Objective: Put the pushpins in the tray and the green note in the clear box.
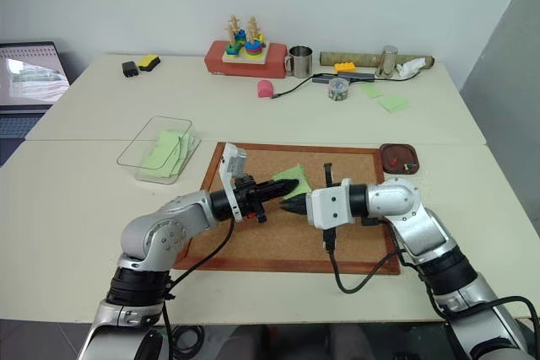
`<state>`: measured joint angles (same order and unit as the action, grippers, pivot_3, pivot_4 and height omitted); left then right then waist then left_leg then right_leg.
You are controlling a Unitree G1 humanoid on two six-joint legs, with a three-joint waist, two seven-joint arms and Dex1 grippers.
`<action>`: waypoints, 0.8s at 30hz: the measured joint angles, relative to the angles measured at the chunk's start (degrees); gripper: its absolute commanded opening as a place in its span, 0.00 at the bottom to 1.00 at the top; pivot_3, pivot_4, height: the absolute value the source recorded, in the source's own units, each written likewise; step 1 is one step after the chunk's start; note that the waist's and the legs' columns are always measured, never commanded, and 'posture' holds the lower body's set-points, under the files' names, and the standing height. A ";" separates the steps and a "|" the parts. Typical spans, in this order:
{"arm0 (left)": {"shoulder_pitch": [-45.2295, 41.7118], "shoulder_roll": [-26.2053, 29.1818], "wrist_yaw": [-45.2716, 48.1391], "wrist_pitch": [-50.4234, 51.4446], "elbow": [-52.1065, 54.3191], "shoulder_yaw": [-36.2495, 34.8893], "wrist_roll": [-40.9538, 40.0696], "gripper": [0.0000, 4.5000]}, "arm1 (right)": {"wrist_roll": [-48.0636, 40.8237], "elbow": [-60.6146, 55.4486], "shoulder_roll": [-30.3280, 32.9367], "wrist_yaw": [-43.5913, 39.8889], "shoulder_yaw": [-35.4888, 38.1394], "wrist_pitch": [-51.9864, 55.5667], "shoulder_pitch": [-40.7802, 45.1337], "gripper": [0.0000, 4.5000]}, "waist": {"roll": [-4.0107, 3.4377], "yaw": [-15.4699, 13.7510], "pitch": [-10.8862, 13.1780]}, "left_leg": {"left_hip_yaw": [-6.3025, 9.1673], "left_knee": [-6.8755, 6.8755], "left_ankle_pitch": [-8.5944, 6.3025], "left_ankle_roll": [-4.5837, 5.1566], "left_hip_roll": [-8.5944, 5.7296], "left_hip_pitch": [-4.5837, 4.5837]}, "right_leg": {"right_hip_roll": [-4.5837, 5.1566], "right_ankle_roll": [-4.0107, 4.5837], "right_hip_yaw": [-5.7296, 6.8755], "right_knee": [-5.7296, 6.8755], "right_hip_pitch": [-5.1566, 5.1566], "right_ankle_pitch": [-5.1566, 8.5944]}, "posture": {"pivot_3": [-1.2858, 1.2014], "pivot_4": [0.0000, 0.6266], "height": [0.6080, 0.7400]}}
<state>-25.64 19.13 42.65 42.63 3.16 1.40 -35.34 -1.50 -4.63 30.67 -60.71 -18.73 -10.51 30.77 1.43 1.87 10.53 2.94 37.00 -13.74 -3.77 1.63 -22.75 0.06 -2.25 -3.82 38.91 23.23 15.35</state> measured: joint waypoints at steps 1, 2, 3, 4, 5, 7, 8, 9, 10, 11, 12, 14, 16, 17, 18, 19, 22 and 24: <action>-0.21 0.09 -0.16 -0.74 -0.56 0.00 0.48 0.01 | -0.23 -0.27 0.00 0.21 0.32 0.54 0.00 0.00 | 0.00 0.00 0.00 | 0.00 0.00 0.00 0.00 0.00 0.00 | 0.00 0.00 0.00 0.00 0.00 0.00 | 0.52 0.24 1.00; -0.49 0.28 -0.50 -1.73 -1.14 0.05 1.45 0.01 | -1.25 -0.97 0.00 0.60 0.94 1.81 -0.05 0.00 | 0.00 0.00 0.00 | 0.01 0.00 0.00 0.00 0.00 -0.01 | 0.00 0.00 0.01 0.00 0.01 0.00 | 0.52 0.24 1.00; -0.80 0.78 -0.81 -2.60 -1.98 -0.09 2.46 0.01 | -2.41 -2.03 0.02 1.07 2.17 3.10 -0.05 0.00 | 0.00 0.02 0.00 | 0.01 0.00 0.00 0.00 0.01 -0.01 | 0.00 0.00 0.00 0.01 0.01 0.00 | 0.52 0.24 1.00; -0.94 1.15 -0.84 -3.17 -2.35 -0.41 2.83 0.01 | -3.22 -2.71 0.12 1.35 3.36 4.03 -0.05 0.00 | 0.00 0.02 0.00 | 0.01 0.00 0.00 0.00 0.00 0.00 | 0.00 0.00 0.00 0.01 0.01 0.00 | 0.52 0.24 1.00; -1.09 1.31 -0.86 -3.51 -2.82 -0.96 3.03 0.01 | -4.11 -3.12 0.15 1.88 4.56 4.82 -0.03 0.00 | 0.00 0.01 0.00 | 0.01 0.00 0.00 0.00 0.00 -0.01 | 0.00 0.00 0.00 0.00 0.01 0.00 | 0.52 0.24 1.00; -1.17 1.40 -0.83 -4.32 -3.48 -1.54 3.49 0.01 | -5.23 -3.28 0.37 2.46 6.44 6.67 -0.04 0.00 | 0.00 -0.02 0.00 | 0.01 0.00 0.00 0.00 0.00 -0.02 | 0.01 0.00 0.01 0.00 0.00 0.00 | 0.52 0.24 1.00; -1.18 1.40 -0.83 -4.51 -3.62 -1.77 3.83 0.01 | -6.09 -3.28 0.52 2.87 7.07 7.68 -0.03 0.00 | 0.00 -0.02 0.00 | 0.00 0.00 0.00 0.00 0.00 -0.01 | 0.01 0.00 0.01 0.00 0.00 0.00 | 0.52 0.24 1.00; -1.24 1.35 -0.80 -4.82 -3.73 -1.80 3.92 0.01 | -7.19 -3.22 -0.02 4.11 8.50 9.95 -0.02 0.00 | 0.00 -0.02 0.00 | 0.00 0.00 0.00 0.00 0.00 -0.02 | 0.01 0.00 0.01 0.00 0.00 0.00 | 0.52 0.24 1.00; -1.28 1.27 -0.76 -4.97 -3.73 -1.80 3.91 0.01 | -8.41 -2.85 -0.73 5.52 9.81 11.97 0.08 0.00 | 0.00 -0.02 0.00 | 0.01 0.00 0.00 0.00 0.00 -0.01 | 0.01 0.01 0.01 0.00 0.00 0.00 | 0.52 0.24 1.00; -1.46 1.06 -0.69 -5.05 -3.63 -1.81 3.86 0.01 | -9.65 -1.54 -2.03 8.06 11.94 14.90 0.60 0.00 | 0.00 -0.03 0.00 | 0.00 0.01 0.00 0.00 0.00 -0.02 | 0.01 0.01 0.01 0.01 0.00 -0.01 | 0.52 0.24 1.00; -1.73 0.72 -0.60 -5.05 -3.28 -1.75 3.80 0.01 | -10.23 0.44 -2.54 10.01 13.53 16.58 1.17 0.00 | 0.00 -0.02 0.00 | 0.00 0.01 0.00 0.00 0.00 -0.02 | 0.02 0.01 0.00 0.02 0.00 -0.01 | 0.52 0.24 1.00; -2.29 0.63 -0.26 -5.12 -1.90 -1.74 3.64 0.01 | -10.44 4.77 -2.30 13.38 16.18 18.82 1.72 0.00 | 0.00 -0.04 0.00 | -0.01 0.00 0.00 0.00 -0.02 -0.03 | 0.03 0.02 0.00 0.00 0.00 -0.01 | 0.52 0.24 1.00; -2.74 0.70 0.55 -5.61 0.27 -1.60 3.67 0.01 | -9.84 10.28 -2.17 17.41 18.65 20.94 1.94 0.00 | 0.00 -0.11 0.00 | -0.02 -0.01 0.00 0.00 -0.03 -0.04 | 0.03 0.02 -0.01 -0.01 0.01 -0.01 | 0.52 0.24 1.00; -3.36 0.73 0.78 -5.82 1.41 -0.99 3.81 0.01 | -9.92 13.79 -2.35 19.93 20.07 22.89 2.56 0.00 | -0.01 -0.09 0.00 | -0.03 -0.01 0.00 0.00 -0.03 -0.06 | 0.03 0.02 -0.02 -0.02 0.02 -0.01 | 0.52 0.24 1.00; -3.79 0.70 0.92 -5.98 2.19 -0.48 3.88 0.01 | -10.01 16.28 -2.51 21.69 20.96 24.43 3.48 0.00 | 0.00 -0.07 0.00 | -0.04 -0.01 0.00 0.00 -0.03 -0.06 | 0.03 0.02 -0.03 -0.01 0.02 -0.01 | 0.52 0.24 1.00; -4.58 0.56 1.46 -6.55 3.81 0.68 3.99 0.01 | -10.07 19.93 -2.60 24.31 22.92 26.62 5.03 0.00 | -0.01 -0.05 0.01 | -0.07 -0.01 0.00 0.00 -0.05 -0.07 | 0.05 0.02 -0.06 -0.01 0.03 -0.02 | 0.52 0.24 1.00; -5.88 1.44 3.62 -10.13 7.39 4.61 6.79 0.01 | -10.57 26.75 -2.47 28.88 26.26 30.12 8.39 0.00 | -0.01 -0.03 0.01 | -0.10 -0.05 0.00 0.00 -0.04 -0.04 | 0.03 0.03 -0.10 -0.03 0.03 -0.02 | 0.52 0.24 1.00; -5.97 4.06 5.79 -14.64 8.40 9.25 11.59 0.01 | -10.51 32.74 -2.15 31.33 27.39 31.05 11.12 0.00 | -0.04 0.21 0.00 | -0.20 -0.10 0.00 0.00 -0.03 0.04 | 0.01 0.03 -0.19 -0.02 0.03 -0.01 | 0.52 0.24 1.00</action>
<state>-31.61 23.19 48.44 27.99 11.56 10.65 -23.75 -12.01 28.11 28.52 -29.38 8.66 20.55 41.89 1.39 2.07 10.53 2.75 36.90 -13.74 -3.77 1.60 -22.71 0.07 -2.23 -4.01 38.89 23.26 15.34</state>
